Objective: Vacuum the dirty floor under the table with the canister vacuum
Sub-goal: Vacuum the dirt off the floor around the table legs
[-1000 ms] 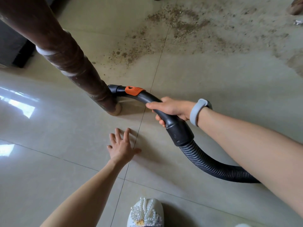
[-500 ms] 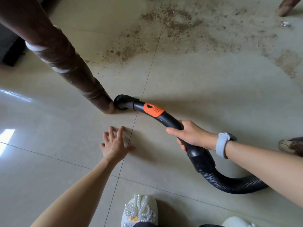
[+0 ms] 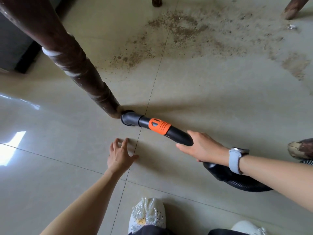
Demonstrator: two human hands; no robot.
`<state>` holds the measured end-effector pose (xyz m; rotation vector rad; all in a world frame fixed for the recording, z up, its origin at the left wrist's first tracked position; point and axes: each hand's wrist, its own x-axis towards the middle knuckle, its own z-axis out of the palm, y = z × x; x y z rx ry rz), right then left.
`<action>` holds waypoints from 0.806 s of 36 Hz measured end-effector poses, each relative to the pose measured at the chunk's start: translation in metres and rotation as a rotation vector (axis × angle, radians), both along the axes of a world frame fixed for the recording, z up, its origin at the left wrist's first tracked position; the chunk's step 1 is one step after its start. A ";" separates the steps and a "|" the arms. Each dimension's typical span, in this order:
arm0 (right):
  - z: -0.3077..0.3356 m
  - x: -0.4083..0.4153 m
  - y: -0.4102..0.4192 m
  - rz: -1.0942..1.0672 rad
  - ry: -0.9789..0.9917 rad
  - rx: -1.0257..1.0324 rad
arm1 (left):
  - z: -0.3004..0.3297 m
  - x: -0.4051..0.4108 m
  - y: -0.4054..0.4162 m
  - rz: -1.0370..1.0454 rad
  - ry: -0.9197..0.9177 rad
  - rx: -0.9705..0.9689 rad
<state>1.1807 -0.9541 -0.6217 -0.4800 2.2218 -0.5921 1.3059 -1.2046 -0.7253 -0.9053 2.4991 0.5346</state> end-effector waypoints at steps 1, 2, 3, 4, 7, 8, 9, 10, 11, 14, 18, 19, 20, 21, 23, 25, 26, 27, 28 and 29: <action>0.000 0.004 0.004 0.001 0.001 0.010 | -0.001 0.000 0.001 -0.003 -0.011 -0.002; 0.001 0.009 0.007 0.009 0.004 0.023 | -0.001 0.000 0.001 -0.004 -0.021 -0.005; 0.001 0.012 0.009 0.020 0.010 0.035 | -0.002 -0.001 0.002 -0.003 -0.026 -0.010; 0.002 0.015 0.012 0.028 0.018 0.042 | -0.002 -0.002 0.003 -0.004 -0.030 -0.017; 0.006 0.012 0.016 -0.003 0.050 0.045 | -0.002 -0.005 0.005 -0.016 -0.039 -0.038; 0.006 0.009 0.017 -0.029 0.065 0.044 | -0.001 -0.006 0.007 -0.023 -0.042 -0.039; 0.006 0.006 0.018 -0.060 0.078 0.041 | -0.001 -0.006 0.008 -0.030 -0.042 -0.038; 0.006 0.002 0.019 -0.096 0.092 0.039 | -0.001 -0.007 0.010 -0.038 -0.040 -0.037; 0.006 -0.002 0.020 -0.134 0.107 0.040 | 0.000 -0.008 0.012 -0.050 -0.037 -0.035; 0.010 -0.015 0.019 -0.248 0.136 0.023 | 0.001 -0.010 0.016 -0.088 -0.037 -0.025; 0.014 -0.031 0.010 -0.331 0.110 -0.027 | 0.001 -0.013 0.019 -0.118 -0.050 -0.016; 0.014 -0.032 0.007 -0.342 0.084 -0.050 | 0.001 -0.013 0.019 -0.117 -0.056 -0.015; 0.013 -0.032 0.004 -0.343 0.054 -0.075 | 0.001 -0.015 0.019 -0.117 -0.060 -0.016; 0.012 -0.030 0.001 -0.330 0.025 -0.090 | 0.001 -0.015 0.019 -0.121 -0.067 -0.017; 0.010 -0.023 -0.006 -0.257 0.002 -0.087 | 0.002 -0.017 0.020 -0.134 -0.079 -0.017; 0.008 -0.015 -0.016 -0.175 0.013 -0.064 | 0.003 -0.018 0.020 -0.128 -0.081 -0.014; 0.005 -0.012 -0.022 -0.146 0.025 -0.050 | 0.004 -0.019 0.020 -0.114 -0.077 -0.007; 0.003 -0.012 -0.028 -0.126 0.041 -0.034 | 0.004 -0.020 0.021 -0.090 -0.061 0.007; 0.002 -0.013 -0.034 -0.115 0.055 -0.020 | 0.005 -0.022 0.021 -0.049 -0.022 0.029; 0.000 -0.016 -0.039 -0.112 0.064 -0.012 | 0.006 -0.025 0.021 0.014 0.045 0.059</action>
